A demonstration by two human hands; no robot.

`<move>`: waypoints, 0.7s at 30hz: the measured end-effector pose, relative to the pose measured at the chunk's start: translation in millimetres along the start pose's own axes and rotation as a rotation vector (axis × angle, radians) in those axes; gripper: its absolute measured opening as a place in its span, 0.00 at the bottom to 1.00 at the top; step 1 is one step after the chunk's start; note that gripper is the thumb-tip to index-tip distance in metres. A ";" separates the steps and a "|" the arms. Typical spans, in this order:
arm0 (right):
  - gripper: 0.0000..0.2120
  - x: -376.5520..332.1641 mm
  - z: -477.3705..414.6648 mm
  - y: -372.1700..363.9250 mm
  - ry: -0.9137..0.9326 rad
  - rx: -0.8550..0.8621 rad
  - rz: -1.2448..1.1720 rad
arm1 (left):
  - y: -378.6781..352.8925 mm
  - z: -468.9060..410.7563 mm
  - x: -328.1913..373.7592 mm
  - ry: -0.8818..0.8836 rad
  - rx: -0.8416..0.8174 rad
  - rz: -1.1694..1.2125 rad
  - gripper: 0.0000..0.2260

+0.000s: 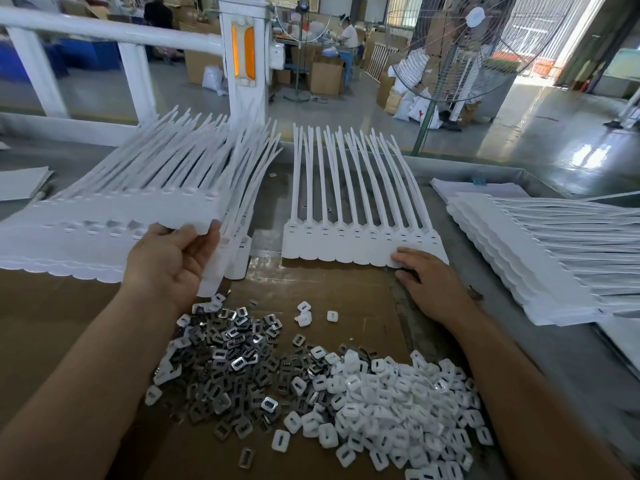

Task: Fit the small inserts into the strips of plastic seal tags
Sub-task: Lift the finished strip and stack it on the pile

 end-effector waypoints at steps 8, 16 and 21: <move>0.18 2.8 -1.3 -1.3 0.002 0.010 -0.007 | -5.5 2.5 13.2 -0.276 -0.099 -0.208 0.11; 0.16 -5.8 -1.5 10.9 0.024 0.062 -0.009 | -18.1 12.6 -8.0 -0.040 -0.208 -0.165 0.10; 0.11 -57.1 -3.8 32.6 0.106 0.077 -0.235 | -18.4 22.9 -30.5 0.056 -0.173 -0.307 0.02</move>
Point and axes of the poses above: each hand's wrist, its own z-axis away from the middle knuckle, its own y-axis out of the back of the hand, x = y × z, the point moved 6 cm from there along -z, towards the middle knuckle, and after that the axes turned 5 degrees about z, right-handed, at the moved point
